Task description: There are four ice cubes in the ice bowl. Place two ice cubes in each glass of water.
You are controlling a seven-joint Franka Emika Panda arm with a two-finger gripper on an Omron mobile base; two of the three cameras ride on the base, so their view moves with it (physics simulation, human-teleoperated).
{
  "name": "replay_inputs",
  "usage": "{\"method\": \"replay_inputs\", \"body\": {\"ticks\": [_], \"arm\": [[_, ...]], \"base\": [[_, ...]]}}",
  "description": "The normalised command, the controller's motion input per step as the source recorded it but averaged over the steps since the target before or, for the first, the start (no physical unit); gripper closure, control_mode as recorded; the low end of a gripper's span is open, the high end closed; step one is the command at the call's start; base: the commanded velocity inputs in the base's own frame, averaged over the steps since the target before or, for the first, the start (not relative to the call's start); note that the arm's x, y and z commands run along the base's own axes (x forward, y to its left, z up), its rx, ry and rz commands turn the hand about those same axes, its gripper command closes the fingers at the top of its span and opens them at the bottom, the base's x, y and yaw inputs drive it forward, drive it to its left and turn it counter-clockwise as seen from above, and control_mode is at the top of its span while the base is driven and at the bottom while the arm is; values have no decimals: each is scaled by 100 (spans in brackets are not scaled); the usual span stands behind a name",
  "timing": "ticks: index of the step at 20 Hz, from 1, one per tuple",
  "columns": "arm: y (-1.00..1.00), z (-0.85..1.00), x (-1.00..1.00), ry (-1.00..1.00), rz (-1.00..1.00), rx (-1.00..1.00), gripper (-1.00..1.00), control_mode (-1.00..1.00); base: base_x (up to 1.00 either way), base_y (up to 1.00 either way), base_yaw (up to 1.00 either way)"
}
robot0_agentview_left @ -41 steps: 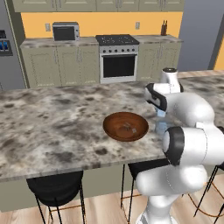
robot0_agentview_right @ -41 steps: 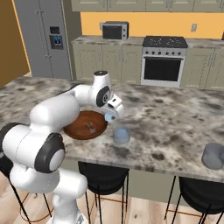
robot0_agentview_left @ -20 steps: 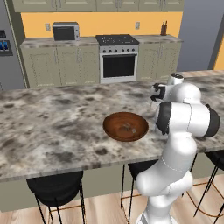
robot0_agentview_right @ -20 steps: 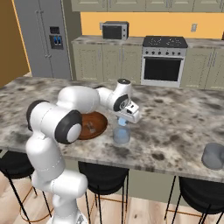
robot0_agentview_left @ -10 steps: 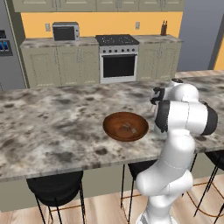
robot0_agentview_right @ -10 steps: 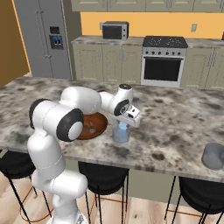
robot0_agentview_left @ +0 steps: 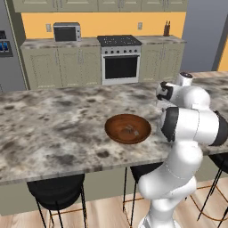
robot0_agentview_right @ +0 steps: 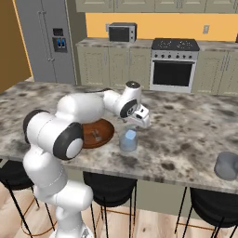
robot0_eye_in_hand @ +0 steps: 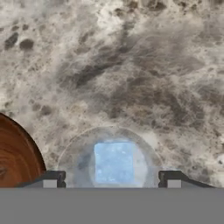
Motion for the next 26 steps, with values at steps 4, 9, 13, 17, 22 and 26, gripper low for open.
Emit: {"method": "replay_inputs", "body": {"ticks": [4, 9, 13, 17, 22, 26], "arm": [[41, 44, -70, -11, 3, 0, -100, -100], [80, 17, -100, -13, 0, 0, -100, -100], [100, -16, -86, 0, -13, 0, -100, -100], [57, -13, -18, 0, -9, 9, -100, -100], [7, -36, 44, 0, 0, 8, -100, -100], [35, -52, 61, 4, -4, 7, -100, -100]], "base": [[0, 0, 0], [0, 0, 0], [0, 0, 0], [0, 0, 0], [0, 0, 0], [0, 0, 0]]}}
